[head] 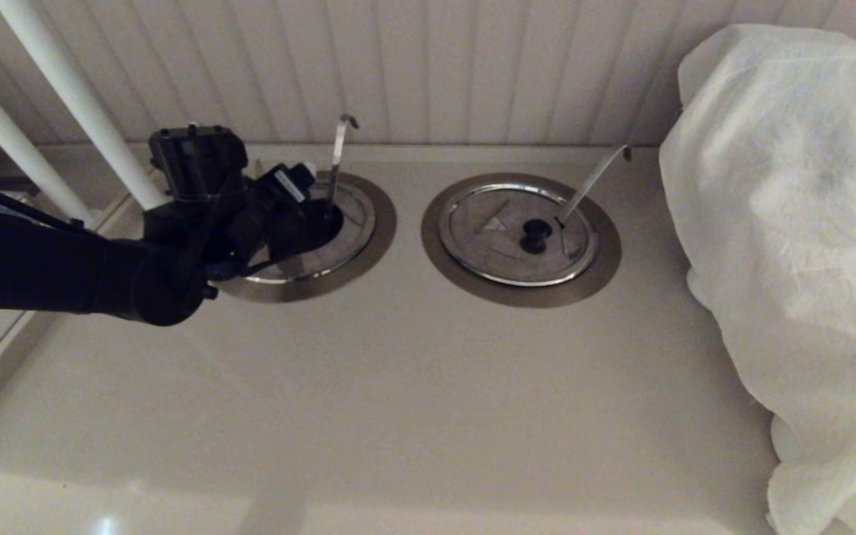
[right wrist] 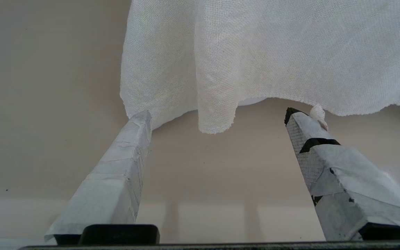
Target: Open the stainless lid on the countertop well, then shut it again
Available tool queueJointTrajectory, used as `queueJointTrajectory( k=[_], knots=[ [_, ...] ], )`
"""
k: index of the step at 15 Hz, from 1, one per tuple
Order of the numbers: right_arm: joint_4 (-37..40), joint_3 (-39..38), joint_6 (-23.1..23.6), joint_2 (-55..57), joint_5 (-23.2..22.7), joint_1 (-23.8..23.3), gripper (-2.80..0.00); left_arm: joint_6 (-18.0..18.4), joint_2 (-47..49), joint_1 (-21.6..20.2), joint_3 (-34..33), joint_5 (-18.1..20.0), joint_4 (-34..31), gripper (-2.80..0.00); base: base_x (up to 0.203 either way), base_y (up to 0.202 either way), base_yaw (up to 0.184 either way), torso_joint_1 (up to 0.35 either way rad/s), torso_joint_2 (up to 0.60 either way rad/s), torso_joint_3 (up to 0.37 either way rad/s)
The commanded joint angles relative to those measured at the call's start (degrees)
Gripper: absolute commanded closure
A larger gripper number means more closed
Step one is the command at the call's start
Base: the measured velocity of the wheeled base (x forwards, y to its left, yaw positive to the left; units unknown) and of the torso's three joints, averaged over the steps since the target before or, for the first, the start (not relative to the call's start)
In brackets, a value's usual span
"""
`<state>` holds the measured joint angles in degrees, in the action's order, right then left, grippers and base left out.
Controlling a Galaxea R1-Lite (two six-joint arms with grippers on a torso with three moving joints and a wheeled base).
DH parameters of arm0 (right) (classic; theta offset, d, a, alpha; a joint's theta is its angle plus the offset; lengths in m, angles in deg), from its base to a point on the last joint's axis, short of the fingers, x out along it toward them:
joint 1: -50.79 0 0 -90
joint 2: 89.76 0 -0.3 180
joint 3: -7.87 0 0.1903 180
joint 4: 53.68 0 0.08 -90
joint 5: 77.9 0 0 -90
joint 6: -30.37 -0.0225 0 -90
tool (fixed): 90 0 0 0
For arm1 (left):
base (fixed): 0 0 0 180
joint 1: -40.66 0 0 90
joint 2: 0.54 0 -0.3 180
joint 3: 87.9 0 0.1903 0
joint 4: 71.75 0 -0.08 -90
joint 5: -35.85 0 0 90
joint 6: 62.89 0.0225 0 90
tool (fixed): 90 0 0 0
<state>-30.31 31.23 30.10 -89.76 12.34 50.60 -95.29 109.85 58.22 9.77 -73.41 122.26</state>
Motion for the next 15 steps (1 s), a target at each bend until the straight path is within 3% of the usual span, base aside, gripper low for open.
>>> queueJointTrajectory(
  k=[1, 10, 12, 15],
  knots=[
    [0.0, -0.1, 0.0, -0.1, 0.0, 0.0, -2.8, 0.4, 0.6, 1.0, 0.1, -0.2, 0.2, -2.8, 0.0, 0.0, 0.0, 0.0, 0.0, 0.0],
    [0.0, -0.1, 0.0, -0.1, 0.0, 0.0, -2.8, 1.7, -3.1, 1.6, -2.9, -0.1, 0.1, -2.8, 0.0, 0.0, 0.0, 0.0, 0.0, 0.0],
    [0.0, -0.1, 0.0, -0.1, 0.0, 0.0, -2.8, 3.7, -5.1, 1.7, -6.4, 0.2, 0.1, -2.8, 0.0, 0.0, 0.0, 0.0, 0.0, 0.0],
    [0.0, -0.1, 0.0, -0.1, 0.0, 0.0, -2.8, 10.1, -9.0, 1.6, -14.4, 1.9, 0.3, -2.8, 0.0, 0.0, 0.0, 0.0, 0.0, 0.0]
  ],
)
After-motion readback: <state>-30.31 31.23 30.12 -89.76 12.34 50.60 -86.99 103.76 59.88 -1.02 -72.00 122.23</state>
